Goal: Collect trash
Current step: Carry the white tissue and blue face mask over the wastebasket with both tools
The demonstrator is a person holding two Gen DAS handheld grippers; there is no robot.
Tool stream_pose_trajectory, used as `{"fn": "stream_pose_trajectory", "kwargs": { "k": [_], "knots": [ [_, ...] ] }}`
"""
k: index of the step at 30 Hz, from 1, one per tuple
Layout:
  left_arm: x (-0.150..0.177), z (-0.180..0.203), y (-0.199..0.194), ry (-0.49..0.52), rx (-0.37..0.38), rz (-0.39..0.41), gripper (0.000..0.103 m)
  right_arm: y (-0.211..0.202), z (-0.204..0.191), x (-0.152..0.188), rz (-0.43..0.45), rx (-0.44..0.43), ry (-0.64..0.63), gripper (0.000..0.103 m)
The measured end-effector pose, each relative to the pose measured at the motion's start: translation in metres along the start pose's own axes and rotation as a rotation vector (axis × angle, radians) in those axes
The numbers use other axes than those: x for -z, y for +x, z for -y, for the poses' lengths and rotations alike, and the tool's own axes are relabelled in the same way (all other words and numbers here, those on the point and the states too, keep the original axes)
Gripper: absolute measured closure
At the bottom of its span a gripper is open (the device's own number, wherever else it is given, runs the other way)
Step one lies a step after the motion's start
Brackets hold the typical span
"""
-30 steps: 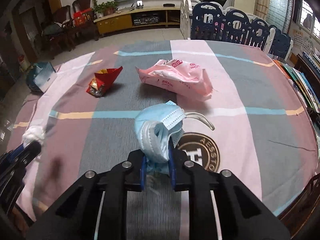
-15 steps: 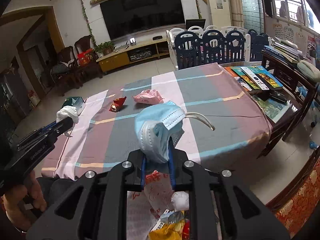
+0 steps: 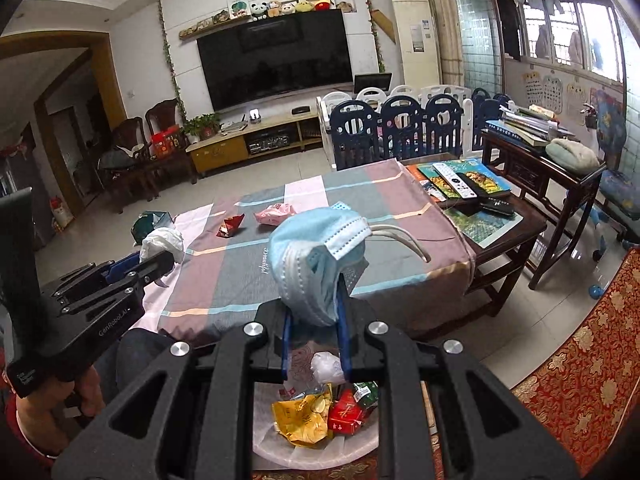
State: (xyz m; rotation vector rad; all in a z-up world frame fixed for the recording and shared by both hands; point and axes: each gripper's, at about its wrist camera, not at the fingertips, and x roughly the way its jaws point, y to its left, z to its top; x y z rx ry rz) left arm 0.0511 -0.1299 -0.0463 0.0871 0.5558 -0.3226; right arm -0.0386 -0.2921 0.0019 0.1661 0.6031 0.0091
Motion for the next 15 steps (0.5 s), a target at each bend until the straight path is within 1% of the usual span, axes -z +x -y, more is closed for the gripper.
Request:
{"fn": "stream_pose_trajectory", "kwargs": {
  "k": [5, 15],
  "knots": [
    [0.001, -0.001, 0.001, -0.004, -0.004, -0.007, 0.079, 0.006, 0.004, 0.002, -0.021, -0.001, 0.011, 0.084],
    [0.006, -0.008, 0.006, -0.021, -0.007, -0.034, 0.079, 0.016, -0.003, 0.004, -0.05, -0.01, -0.005, 0.084]
  ]
}}
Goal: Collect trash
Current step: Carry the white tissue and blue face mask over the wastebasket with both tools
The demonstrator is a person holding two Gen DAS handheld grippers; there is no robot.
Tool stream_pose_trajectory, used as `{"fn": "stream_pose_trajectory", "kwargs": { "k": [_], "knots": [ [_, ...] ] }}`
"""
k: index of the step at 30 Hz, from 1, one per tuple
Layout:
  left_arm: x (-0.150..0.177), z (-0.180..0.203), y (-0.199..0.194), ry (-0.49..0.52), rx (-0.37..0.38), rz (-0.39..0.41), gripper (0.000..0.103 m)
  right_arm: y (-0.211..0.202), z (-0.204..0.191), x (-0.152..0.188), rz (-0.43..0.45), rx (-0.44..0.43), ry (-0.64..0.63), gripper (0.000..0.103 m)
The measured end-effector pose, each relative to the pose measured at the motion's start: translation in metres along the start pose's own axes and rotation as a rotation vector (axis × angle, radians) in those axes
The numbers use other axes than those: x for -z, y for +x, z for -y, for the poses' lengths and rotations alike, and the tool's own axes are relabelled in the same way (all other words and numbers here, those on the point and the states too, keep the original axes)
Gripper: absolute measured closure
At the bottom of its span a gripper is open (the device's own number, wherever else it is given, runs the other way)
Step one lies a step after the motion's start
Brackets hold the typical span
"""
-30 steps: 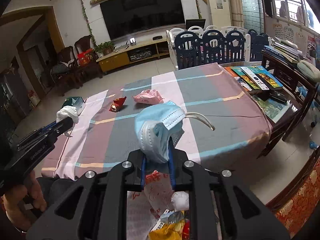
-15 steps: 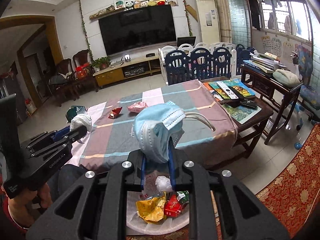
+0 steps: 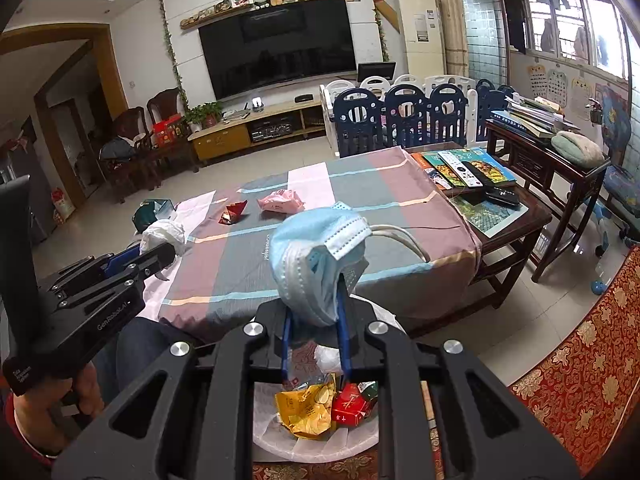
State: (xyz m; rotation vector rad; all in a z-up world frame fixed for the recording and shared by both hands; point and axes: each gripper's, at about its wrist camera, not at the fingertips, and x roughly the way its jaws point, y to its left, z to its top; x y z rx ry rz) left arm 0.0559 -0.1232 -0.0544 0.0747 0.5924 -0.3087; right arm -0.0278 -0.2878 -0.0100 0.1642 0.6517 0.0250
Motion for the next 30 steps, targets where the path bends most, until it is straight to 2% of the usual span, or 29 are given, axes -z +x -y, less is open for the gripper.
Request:
{"fn": "stream_pose_trajectory", "kwargs": {
  "k": [7, 14, 21, 23, 24, 25, 30],
  "knots": [
    [0.001, 0.001, 0.002, 0.001, 0.0, -0.008, 0.079, 0.004, -0.004, 0.003, -0.015, -0.011, -0.005, 0.084],
    [0.01, 0.005, 0.014, 0.003, 0.018, -0.057, 0.079, 0.017, -0.002, 0.009, -0.058, -0.007, 0.003, 0.084],
    [0.035, 0.022, 0.054, 0.037, 0.186, -0.243, 0.076, 0.018, 0.001, 0.013, -0.066, -0.003, 0.01, 0.084],
    [0.041, 0.028, 0.06, 0.053, 0.198, -0.27, 0.061, 0.019, 0.002, 0.013, -0.069, -0.001, 0.012, 0.084],
    [0.043, 0.03, 0.06, 0.057, 0.19, -0.268, 0.044, 0.019, 0.003, 0.014, -0.07, 0.001, 0.015, 0.084],
    [0.043, 0.03, 0.061, 0.059, 0.178, -0.261, 0.035, 0.02, 0.003, 0.013, -0.073, 0.002, 0.018, 0.084],
    [0.041, 0.025, 0.059, 0.043, 0.151, -0.242, 0.025, 0.027, 0.006, 0.017, -0.101, 0.008, 0.031, 0.084]
  ]
}}
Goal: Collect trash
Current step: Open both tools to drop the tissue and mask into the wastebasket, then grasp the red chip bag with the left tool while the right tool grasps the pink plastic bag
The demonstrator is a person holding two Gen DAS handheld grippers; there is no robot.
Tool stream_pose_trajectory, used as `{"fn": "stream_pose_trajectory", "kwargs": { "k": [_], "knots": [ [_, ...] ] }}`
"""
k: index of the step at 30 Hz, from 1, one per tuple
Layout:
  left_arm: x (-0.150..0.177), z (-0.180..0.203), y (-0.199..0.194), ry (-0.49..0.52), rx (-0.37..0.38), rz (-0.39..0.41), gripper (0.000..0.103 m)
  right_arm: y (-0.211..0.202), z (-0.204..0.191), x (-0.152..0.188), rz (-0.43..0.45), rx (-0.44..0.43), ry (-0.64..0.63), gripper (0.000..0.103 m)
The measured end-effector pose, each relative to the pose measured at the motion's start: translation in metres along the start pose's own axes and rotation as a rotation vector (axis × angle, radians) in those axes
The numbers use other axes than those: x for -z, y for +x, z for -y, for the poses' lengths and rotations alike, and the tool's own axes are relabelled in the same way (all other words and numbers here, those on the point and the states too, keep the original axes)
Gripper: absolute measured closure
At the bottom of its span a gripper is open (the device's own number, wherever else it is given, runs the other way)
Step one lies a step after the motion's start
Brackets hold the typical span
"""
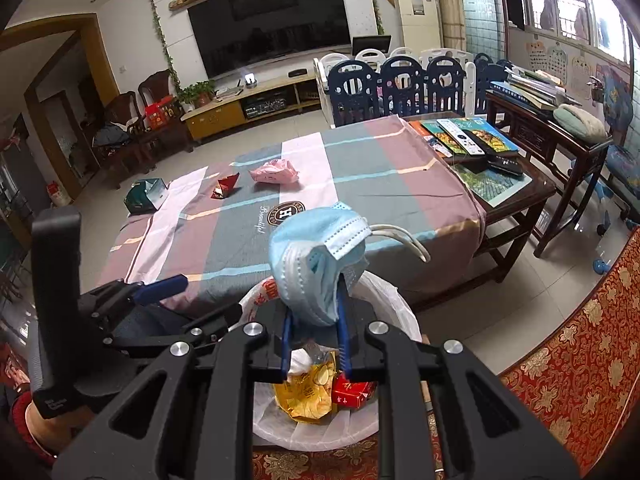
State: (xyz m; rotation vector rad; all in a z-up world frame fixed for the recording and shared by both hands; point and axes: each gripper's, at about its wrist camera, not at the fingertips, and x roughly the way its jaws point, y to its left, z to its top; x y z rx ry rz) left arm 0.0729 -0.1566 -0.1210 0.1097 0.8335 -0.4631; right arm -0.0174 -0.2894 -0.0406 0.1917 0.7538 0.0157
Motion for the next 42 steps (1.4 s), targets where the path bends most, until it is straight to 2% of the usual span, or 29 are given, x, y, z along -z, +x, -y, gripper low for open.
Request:
{"fn": "stream_pose_trajectory", "kwargs": {
  "k": [4, 6, 9, 11, 19, 25, 29, 34, 39, 42],
  "knots": [
    [-0.002, -0.006, -0.003, -0.021, -0.015, 0.006, 0.024, 0.005, -0.004, 0.003, -0.025, 0.001, -0.008, 0.084],
    [-0.002, -0.008, -0.004, -0.03, -0.031, 0.014, 0.024, 0.009, -0.006, 0.005, -0.041, 0.006, -0.014, 0.079],
    [-0.003, -0.016, -0.007, -0.055, -0.063, 0.03, 0.024, 0.012, -0.005, 0.006, -0.053, 0.017, -0.004, 0.06],
    [-0.004, -0.026, -0.009, -0.086, -0.086, 0.041, 0.023, 0.012, -0.003, 0.006, -0.051, 0.021, 0.014, 0.051],
    [-0.003, -0.077, -0.005, -0.221, -0.138, 0.037, 0.022, 0.014, 0.002, 0.005, -0.042, 0.026, 0.038, 0.042],
    [-0.007, -0.136, 0.015, -0.295, -0.205, 0.03, 0.02, 0.049, -0.004, 0.003, -0.099, 0.033, 0.044, 0.041],
    [-0.025, -0.205, 0.042, -0.38, -0.25, 0.019, 0.019, 0.09, -0.017, -0.006, -0.156, 0.027, 0.017, 0.041],
    [-0.065, -0.276, 0.093, -0.416, -0.265, -0.024, 0.017, 0.14, -0.033, -0.027, -0.21, -0.002, 0.019, 0.041],
    [-0.119, -0.312, 0.155, -0.355, -0.277, -0.059, 0.012, 0.199, -0.048, -0.068, -0.191, 0.0, -0.005, 0.041],
    [-0.144, -0.32, 0.195, -0.31, -0.254, -0.099, 0.011, 0.246, -0.051, -0.103, -0.16, 0.013, -0.011, 0.031]
  ]
}}
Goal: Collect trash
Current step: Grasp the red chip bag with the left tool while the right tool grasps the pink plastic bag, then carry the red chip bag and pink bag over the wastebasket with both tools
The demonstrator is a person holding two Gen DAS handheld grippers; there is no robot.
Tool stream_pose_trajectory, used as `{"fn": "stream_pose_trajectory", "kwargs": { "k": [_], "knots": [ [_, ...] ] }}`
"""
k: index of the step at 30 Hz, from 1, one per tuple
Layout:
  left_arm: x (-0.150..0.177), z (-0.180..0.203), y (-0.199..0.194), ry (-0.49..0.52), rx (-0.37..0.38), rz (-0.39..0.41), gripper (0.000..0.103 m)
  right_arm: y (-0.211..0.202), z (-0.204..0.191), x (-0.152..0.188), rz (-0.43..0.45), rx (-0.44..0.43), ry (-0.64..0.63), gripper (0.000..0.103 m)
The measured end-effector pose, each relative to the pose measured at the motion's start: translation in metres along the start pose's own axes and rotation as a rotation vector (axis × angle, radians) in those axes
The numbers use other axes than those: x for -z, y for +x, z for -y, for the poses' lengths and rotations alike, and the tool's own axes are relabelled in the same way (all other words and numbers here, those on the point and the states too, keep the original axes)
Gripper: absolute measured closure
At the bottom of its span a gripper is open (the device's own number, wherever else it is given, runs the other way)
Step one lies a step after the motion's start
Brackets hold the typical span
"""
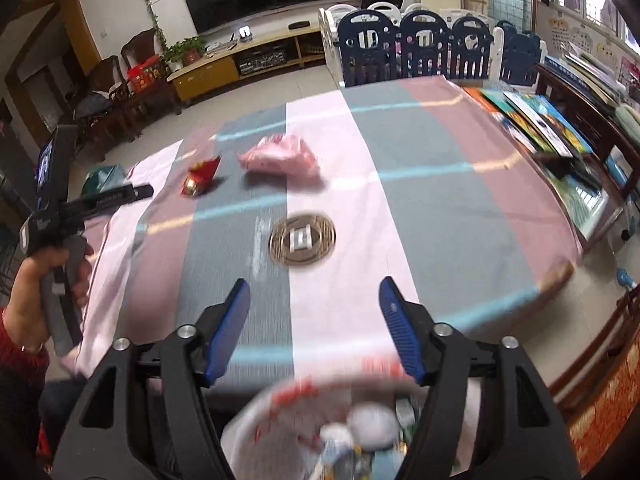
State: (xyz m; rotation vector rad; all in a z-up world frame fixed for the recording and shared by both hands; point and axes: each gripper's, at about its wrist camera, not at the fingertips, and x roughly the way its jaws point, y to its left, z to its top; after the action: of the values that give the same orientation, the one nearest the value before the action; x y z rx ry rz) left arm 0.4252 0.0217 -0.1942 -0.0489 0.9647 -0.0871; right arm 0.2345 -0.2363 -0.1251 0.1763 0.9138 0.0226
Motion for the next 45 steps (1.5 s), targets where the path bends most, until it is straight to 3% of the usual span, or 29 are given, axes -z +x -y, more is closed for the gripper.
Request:
{"fn": "stream_pose_trajectory", "kwargs": {
  "k": [2, 6, 8, 12, 13, 14, 16, 17, 18, 20, 21, 26, 29, 36, 40, 45],
  "knots": [
    [-0.014, 0.009, 0.021, 0.038, 0.016, -0.022, 0.011, 0.032, 0.0, -0.033, 0.019, -0.019, 0.011, 0.029],
    [-0.03, 0.028, 0.05, 0.149, -0.005, 0.025, 0.011, 0.096, -0.009, -0.104, 0.046, -0.018, -0.01, 0.023],
    [-0.033, 0.03, 0.057, 0.162, 0.009, 0.034, 0.011, 0.142, -0.022, -0.132, -0.017, -0.041, -0.073, 0.022],
    [-0.035, 0.022, 0.072, 0.16, 0.051, 0.027, 0.011, 0.212, -0.039, -0.14, -0.167, -0.02, -0.166, 0.022],
    [-0.035, 0.019, 0.077, 0.165, 0.055, 0.021, 0.011, 0.22, -0.041, -0.136, -0.183, -0.03, -0.188, 0.029],
    [-0.036, 0.017, 0.082, 0.168, 0.054, 0.018, 0.011, 0.223, -0.043, -0.132, -0.19, -0.042, -0.202, 0.05],
    [-0.038, 0.014, 0.094, 0.168, 0.053, 0.011, 0.017, 0.225, -0.044, -0.121, -0.204, -0.051, -0.201, 0.068],
    [-0.039, 0.012, 0.101, 0.163, 0.065, 0.003, 0.025, 0.221, -0.04, -0.116, -0.2, -0.065, -0.184, 0.083],
    [-0.04, 0.012, 0.106, 0.159, 0.08, -0.015, 0.049, 0.217, -0.038, -0.112, -0.202, -0.081, -0.17, 0.085],
    [-0.04, 0.013, 0.106, 0.156, 0.089, 0.003, 0.057, 0.203, -0.03, -0.102, -0.183, -0.091, -0.13, 0.086],
    [-0.039, 0.014, 0.103, 0.164, 0.097, 0.017, 0.068, 0.192, -0.026, -0.097, -0.168, -0.097, -0.114, 0.086],
    [-0.024, 0.012, 0.057, 0.134, 0.09, 0.09, 0.069, 0.124, -0.012, -0.06, -0.1, -0.079, -0.075, 0.086],
    [-0.003, 0.017, 0.003, 0.128, 0.031, 0.177, 0.069, 0.084, -0.01, -0.032, -0.073, -0.062, -0.056, 0.086],
    [0.048, 0.032, -0.107, 0.099, -0.026, 0.293, 0.069, 0.006, -0.024, 0.018, -0.006, -0.018, -0.087, 0.086],
    [0.084, 0.038, -0.16, 0.055, -0.037, 0.332, 0.069, -0.043, -0.032, 0.036, 0.047, -0.019, -0.099, 0.086],
    [0.152, 0.047, -0.213, -0.01, -0.007, 0.34, 0.069, -0.098, -0.034, 0.062, 0.107, -0.027, -0.099, 0.086]
  ]
}}
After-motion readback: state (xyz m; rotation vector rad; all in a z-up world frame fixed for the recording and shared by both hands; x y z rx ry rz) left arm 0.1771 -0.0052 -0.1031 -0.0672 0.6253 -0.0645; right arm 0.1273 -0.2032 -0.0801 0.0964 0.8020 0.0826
